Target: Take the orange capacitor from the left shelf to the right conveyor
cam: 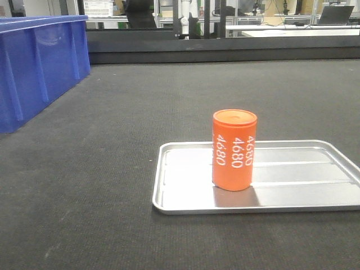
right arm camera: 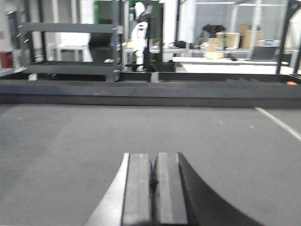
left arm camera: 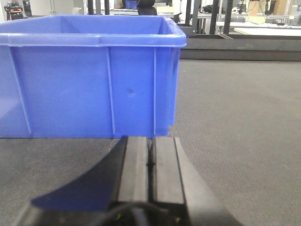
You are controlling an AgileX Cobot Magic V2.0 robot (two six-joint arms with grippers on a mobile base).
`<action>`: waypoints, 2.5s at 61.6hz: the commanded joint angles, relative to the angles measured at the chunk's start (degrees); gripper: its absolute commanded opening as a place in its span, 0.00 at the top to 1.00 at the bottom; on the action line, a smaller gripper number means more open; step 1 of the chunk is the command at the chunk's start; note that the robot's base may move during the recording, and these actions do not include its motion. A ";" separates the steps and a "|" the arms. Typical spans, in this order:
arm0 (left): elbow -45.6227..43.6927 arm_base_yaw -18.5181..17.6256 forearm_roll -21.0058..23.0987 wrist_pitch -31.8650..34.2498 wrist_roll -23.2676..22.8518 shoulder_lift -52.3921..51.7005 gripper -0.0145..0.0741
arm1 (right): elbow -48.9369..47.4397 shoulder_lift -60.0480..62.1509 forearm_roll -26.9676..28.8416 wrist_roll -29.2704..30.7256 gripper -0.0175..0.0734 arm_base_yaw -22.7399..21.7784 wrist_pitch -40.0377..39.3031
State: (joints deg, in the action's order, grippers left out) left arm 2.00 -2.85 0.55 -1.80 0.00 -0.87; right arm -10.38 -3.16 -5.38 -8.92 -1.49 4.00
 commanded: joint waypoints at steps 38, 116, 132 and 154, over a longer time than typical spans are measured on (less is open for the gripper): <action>1.25 -0.12 0.18 4.99 0.00 -0.46 0.98 | 10.97 4.04 1.42 0.69 0.75 -1.91 -8.16; 1.25 -0.12 0.18 4.99 0.00 -0.46 0.98 | 11.02 4.97 5.38 5.17 0.75 0.35 -5.64; 1.25 -0.12 0.18 4.99 0.00 -0.46 0.98 | 11.02 4.97 5.38 5.17 0.75 0.35 -5.56; 1.25 -0.12 0.18 4.99 0.00 -0.46 0.98 | 11.02 4.97 5.38 5.17 0.75 0.35 -5.17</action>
State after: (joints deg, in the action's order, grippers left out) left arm 2.00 -2.85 0.55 -1.80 0.00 -0.87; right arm 1.77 0.57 0.00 -4.23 -1.30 4.07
